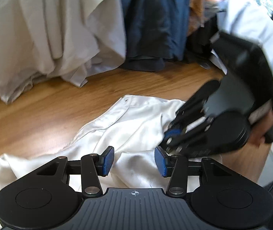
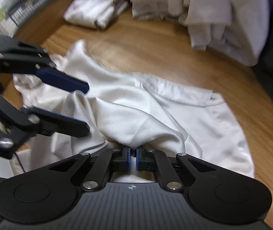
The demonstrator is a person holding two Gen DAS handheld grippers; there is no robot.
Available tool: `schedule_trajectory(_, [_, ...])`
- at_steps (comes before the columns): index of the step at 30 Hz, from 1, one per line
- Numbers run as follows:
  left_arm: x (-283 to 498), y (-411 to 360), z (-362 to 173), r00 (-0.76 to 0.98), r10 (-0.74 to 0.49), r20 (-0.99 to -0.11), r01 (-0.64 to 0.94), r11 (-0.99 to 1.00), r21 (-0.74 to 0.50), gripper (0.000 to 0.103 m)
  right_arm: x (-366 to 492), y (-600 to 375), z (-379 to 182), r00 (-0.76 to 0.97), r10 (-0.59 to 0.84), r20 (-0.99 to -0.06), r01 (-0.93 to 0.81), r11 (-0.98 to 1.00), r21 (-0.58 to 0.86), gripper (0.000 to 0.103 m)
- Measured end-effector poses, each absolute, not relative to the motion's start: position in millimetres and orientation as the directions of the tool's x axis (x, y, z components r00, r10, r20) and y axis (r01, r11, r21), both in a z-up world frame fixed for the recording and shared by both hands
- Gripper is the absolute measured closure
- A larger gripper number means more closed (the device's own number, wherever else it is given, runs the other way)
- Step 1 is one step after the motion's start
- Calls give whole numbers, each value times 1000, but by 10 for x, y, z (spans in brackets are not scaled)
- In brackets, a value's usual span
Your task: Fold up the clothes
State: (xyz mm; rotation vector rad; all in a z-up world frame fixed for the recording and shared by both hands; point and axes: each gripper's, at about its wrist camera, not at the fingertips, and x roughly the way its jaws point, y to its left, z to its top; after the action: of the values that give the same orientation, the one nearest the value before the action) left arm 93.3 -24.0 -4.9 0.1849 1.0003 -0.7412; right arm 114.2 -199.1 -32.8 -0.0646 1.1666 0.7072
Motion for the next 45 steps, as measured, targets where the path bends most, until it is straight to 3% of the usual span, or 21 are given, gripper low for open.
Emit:
schedule_trajectory(7, [831,-224,245,309,-552,-775,669,705,-235,33,1023,-2447,399,301,582,-756,-462,782,418,98])
schedule_trajectory(11, [729,-257,304,311,-599,-738,699,670,-249,17,1028,-2768,689,347,644,-682,-382,761,524,98])
schedule_trajectory(22, [583,-551,-198,309,-544,-780,644,723,-249,13,868,-3362,1203,437,745,-505,-243,638,731,98])
schedule_trajectory(23, [570,-579,-239,318,-525,-789,633,737,-235,20,849,-3401,1244,447,748,-491,-238,629,740,98])
schedule_trajectory(24, [563,-602,-269,327,-505,-799,623,751,-220,44,833,-3440,1286,458,749,-478,-235,621,748,98])
schedule_trajectory(26, [569,-613,-308,347,-462,-816,590,784,-193,81,800,-3537,1392,488,746,-453,-231,611,757,98])
schedule_trajectory(29, [589,-514,-264,432,-409,-804,530,836,-141,98,760,-3686,1559,534,735,-419,-237,605,760,98])
schedule_trajectory(33, [706,-239,-35,602,-305,-738,409,912,-43,99,724,-3872,1705,569,722,-393,-245,605,758,98])
schedule_trajectory(37, [866,7,122,681,-218,-699,313,950,8,99,687,-3901,1595,534,729,-429,-243,618,748,98])
schedule_trajectory(45, [877,223,-213,566,-191,-802,289,957,-24,92,612,-3731,713,353,709,-610,-140,685,715,98])
